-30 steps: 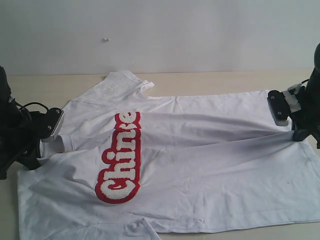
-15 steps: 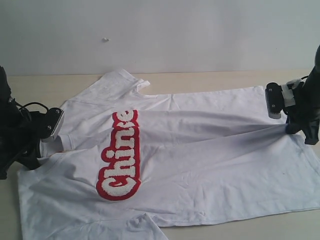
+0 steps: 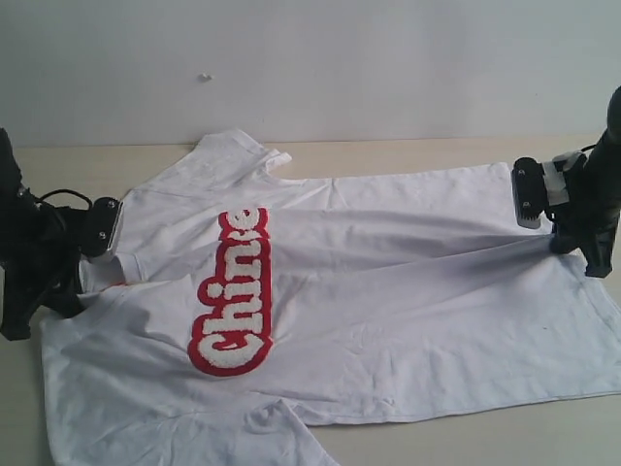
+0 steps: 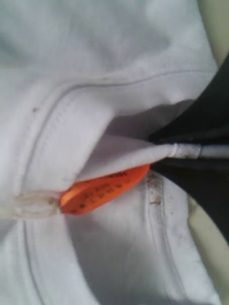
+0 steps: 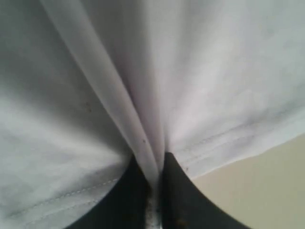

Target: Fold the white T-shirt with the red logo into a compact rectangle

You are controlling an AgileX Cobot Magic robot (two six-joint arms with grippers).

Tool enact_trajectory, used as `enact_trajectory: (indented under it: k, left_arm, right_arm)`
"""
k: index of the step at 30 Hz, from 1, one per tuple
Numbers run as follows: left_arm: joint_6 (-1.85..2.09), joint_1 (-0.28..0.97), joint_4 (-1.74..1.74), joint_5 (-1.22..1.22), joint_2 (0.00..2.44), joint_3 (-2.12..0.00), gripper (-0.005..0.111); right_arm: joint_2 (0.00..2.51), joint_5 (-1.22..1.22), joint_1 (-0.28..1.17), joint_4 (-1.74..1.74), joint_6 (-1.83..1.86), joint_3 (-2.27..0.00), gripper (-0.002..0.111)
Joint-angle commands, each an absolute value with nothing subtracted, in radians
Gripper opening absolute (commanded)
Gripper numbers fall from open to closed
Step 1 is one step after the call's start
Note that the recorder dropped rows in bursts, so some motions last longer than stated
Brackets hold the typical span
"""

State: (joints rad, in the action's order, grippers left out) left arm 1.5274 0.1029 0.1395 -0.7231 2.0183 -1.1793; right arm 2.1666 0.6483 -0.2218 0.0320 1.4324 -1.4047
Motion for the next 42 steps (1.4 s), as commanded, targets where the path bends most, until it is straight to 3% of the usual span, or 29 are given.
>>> enact_trajectory:
  k: [1, 14, 27, 42]
  left_arm:
    - [1.491, 0.101, 0.120, -0.642, 1.981, -1.175, 0.000]
    - [1.370, 0.101, 0.094, -0.570, 1.787, -1.175, 0.000]
    - [0.868, 0.101, -0.286, -0.589, 1.540, -1.175, 0.000]
    - [0.810, 0.101, -0.288, -0.632, 1.281, -1.175, 0.000]
  right_arm:
    - [2.124, 0.642, -0.222, 0.033, 1.427, -1.395, 0.000]
    - [1.913, 0.669, -0.222, -0.048, 1.429, -1.395, 0.000]
    - [1.679, 0.665, -0.222, -0.173, 1.427, -1.395, 0.000]
    - [1.451, 0.608, -0.222, -0.233, 1.314, -1.395, 0.000]
